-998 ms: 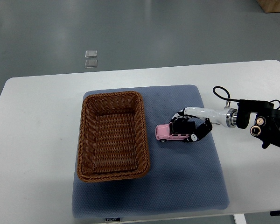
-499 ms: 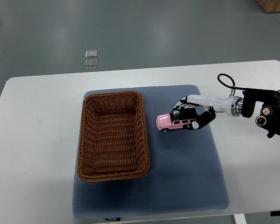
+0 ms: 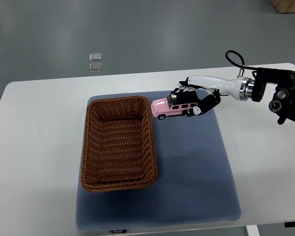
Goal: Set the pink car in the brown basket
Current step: 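Lift the car and carry it with the right hand over the basket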
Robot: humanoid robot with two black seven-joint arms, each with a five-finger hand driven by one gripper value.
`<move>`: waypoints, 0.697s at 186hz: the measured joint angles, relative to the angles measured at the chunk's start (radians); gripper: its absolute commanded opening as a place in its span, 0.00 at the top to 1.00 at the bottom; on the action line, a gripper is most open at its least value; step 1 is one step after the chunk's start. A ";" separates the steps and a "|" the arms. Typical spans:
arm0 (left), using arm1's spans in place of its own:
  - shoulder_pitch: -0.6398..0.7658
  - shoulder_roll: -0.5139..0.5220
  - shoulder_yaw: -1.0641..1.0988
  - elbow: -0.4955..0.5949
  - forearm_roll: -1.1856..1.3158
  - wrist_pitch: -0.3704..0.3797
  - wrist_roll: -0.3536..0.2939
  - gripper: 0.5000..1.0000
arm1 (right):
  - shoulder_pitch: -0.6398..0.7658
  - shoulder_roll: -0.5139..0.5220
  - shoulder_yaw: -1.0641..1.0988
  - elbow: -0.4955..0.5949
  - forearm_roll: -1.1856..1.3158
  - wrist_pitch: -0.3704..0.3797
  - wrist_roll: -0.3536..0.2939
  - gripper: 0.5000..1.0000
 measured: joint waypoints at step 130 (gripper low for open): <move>0.000 0.000 0.000 -0.001 0.000 0.000 0.000 0.00 | 0.012 0.347 -0.080 -0.156 0.016 -0.098 0.006 1.00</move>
